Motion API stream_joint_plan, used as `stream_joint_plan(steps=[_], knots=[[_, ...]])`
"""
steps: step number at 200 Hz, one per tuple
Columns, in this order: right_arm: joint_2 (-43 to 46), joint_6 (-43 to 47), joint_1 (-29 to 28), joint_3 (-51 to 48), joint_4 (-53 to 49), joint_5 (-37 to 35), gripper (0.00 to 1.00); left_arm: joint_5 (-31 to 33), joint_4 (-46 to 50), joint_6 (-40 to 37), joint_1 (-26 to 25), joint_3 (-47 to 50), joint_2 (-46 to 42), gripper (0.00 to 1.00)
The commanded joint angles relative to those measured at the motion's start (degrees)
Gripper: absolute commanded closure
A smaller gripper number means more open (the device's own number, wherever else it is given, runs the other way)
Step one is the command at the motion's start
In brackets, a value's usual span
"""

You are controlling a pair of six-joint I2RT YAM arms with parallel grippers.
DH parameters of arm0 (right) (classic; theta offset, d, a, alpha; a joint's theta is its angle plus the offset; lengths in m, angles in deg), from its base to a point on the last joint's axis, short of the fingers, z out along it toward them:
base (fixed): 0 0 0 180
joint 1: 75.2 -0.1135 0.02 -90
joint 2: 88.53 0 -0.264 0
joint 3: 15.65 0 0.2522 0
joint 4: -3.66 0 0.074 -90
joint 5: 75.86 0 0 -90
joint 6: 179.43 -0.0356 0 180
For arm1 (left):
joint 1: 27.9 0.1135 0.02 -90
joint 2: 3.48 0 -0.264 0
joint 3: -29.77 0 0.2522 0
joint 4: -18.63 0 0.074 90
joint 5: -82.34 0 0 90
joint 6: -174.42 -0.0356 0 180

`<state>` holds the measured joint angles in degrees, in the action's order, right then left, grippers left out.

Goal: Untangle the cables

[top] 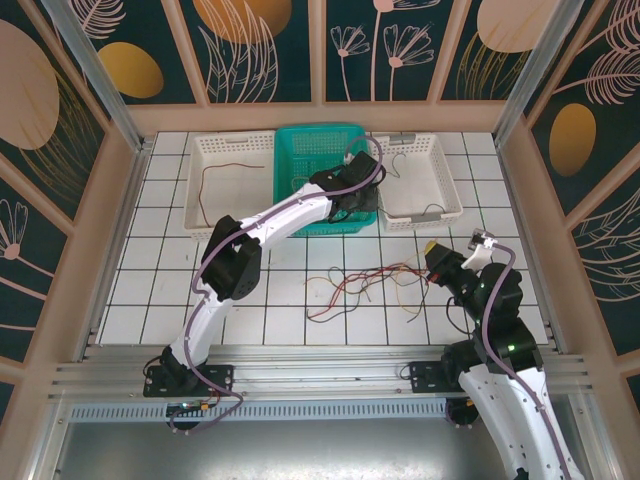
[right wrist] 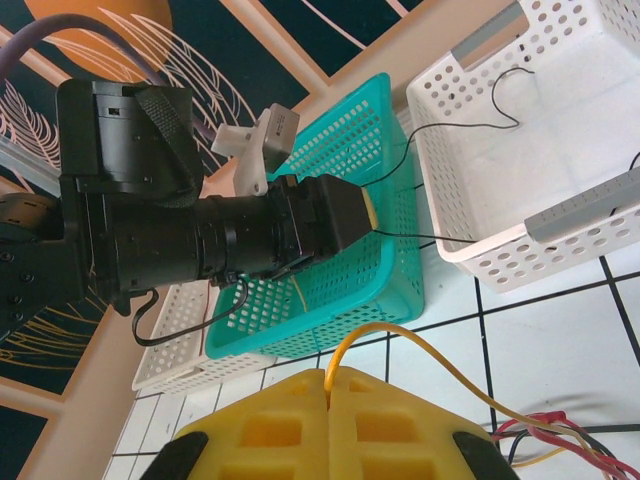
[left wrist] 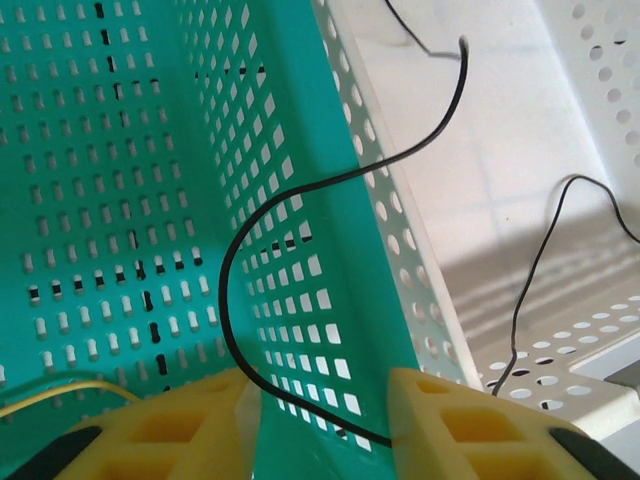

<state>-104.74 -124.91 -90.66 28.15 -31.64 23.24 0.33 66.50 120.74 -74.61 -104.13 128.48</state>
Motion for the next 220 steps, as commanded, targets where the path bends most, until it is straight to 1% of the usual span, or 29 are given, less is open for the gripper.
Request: stream_joint_plan(steps=[1, 24, 39, 51, 81, 100, 119, 129, 134, 140, 149, 156, 170, 181, 202, 220], knots=[[1.0, 1.1, -0.2, 0.8, -1.0, 0.3, 1.00, 1.1, -0.1, 0.4, 0.1, -2.6, 0.1, 0.61], [1.2, 1.3, -0.2, 1.0, -1.1, 0.2, 1.00, 1.2, 0.0, 0.3, 0.0, -3.6, 0.1, 0.57], [1.2, 1.4, -0.2, 1.1, -1.2, 0.1, 1.00, 1.0, 0.2, 0.2, 0.0, -4.2, 0.4, 0.58], [1.2, 1.6, -0.2, 1.3, -1.3, 0.1, 1.00, 0.6, 0.4, 0.2, 0.0, -4.7, 0.7, 0.62], [1.2, 2.0, -0.2, 1.8, -1.7, -0.1, 1.00, -0.1, 0.9, 0.0, 0.0, -6.3, 1.7, 0.80], [1.2, 2.2, -0.2, 2.2, -2.1, -0.3, 1.00, -0.6, 1.5, -0.2, 0.1, -7.4, 2.5, 0.87], [1.3, 2.4, -0.2, 2.5, -2.5, -0.5, 1.00, -1.1, 1.8, -0.3, 0.1, -8.2, 3.1, 0.87], [1.3, 2.6, -0.2, 2.7, -2.7, -0.6, 1.00, -1.2, 2.3, -0.3, 0.1, -8.1, 3.2, 0.86], [1.3, 2.7, -0.2, 2.9, -2.8, -0.6, 1.00, -0.9, 2.6, -0.4, 0.0, -7.7, 3.0, 0.83], [1.2, 2.8, -0.2, 3.1, -3.1, -0.7, 1.00, -0.5, 2.6, -0.5, 0.0, -6.6, 2.4, 0.77], [1.4, 2.9, -0.3, 3.3, -3.4, -0.7, 1.00, 0.4, 2.0, -0.5, 0.0, -3.9, 0.7, 0.64], [1.5, 3.0, -0.3, 3.4, -3.6, -0.8, 1.00, 1.1, 0.5, -0.5, 0.0, -1.0, -1.1, 0.57], [1.7, 3.0, -0.2, 3.1, -3.3, -0.8, 1.00, 2.2, -2.4, -0.2, 0.0, 4.2, -4.5, 0.46], [1.6, 2.8, -0.2, 2.8, -2.9, -0.6, 1.00, 2.1, -3.2, 0.0, 0.0, 5.8, -5.6, 0.38], [1.0, 2.6, -0.2, 2.7, -2.2, -0.1, 1.00, 1.4, -2.6, 0.0, 0.0, 4.5, -4.3, 0.37], [1.0, 2.4, -0.3, 2.9, -2.1, 0.0, 1.00, 0.5, -2.4, 0.0, 0.0, 2.9, -2.4, 0.40]])
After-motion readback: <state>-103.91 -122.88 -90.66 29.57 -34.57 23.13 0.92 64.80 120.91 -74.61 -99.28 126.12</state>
